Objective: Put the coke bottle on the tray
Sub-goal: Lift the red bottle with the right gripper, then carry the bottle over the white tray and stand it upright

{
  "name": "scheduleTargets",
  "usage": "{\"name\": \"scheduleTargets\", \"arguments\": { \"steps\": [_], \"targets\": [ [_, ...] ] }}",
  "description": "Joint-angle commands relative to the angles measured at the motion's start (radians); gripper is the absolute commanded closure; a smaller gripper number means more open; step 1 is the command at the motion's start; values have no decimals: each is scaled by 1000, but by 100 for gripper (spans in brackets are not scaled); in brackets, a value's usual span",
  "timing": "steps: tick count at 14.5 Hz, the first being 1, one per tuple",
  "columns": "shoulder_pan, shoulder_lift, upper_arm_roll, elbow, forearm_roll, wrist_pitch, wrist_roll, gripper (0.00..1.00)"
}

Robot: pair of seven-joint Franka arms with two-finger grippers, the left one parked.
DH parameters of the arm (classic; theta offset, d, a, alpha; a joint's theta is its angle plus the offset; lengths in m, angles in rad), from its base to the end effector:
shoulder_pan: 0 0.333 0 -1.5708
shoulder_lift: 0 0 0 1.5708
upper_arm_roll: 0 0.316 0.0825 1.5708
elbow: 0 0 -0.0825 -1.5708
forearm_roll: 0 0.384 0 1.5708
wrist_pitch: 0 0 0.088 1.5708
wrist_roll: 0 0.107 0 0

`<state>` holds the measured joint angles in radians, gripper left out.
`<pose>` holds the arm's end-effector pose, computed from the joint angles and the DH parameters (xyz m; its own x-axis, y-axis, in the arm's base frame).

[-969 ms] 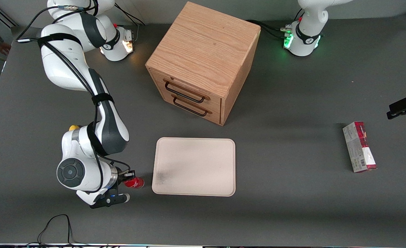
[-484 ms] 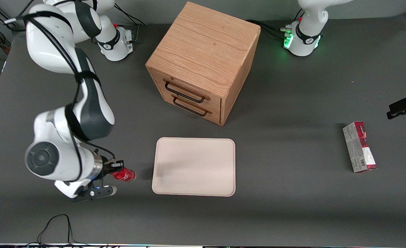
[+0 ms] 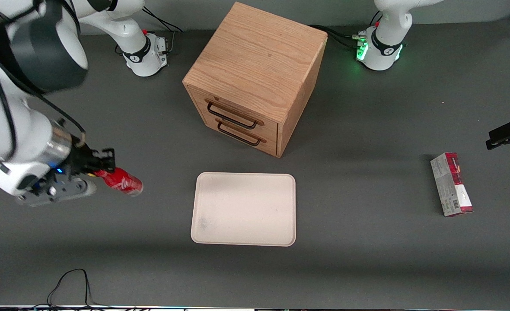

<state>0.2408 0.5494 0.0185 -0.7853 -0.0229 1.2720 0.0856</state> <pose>0.6500 0.1647 0.6172 0.9846 0.1636 -0.0613 0.1650 -0.9861 0.0179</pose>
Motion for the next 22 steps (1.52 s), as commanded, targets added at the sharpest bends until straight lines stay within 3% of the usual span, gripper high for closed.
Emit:
{"name": "scheduleTargets", "arguments": {
  "steps": [1,9,13,22],
  "targets": [
    [6,-23,5,-23,-12,0,-8,100],
    [179,32,9,-20,-12,96,215,100],
    [184,69,20,-22,-12,167,201,100],
    [160,331,18,-22,-11,414,180,100]
  ]
}}
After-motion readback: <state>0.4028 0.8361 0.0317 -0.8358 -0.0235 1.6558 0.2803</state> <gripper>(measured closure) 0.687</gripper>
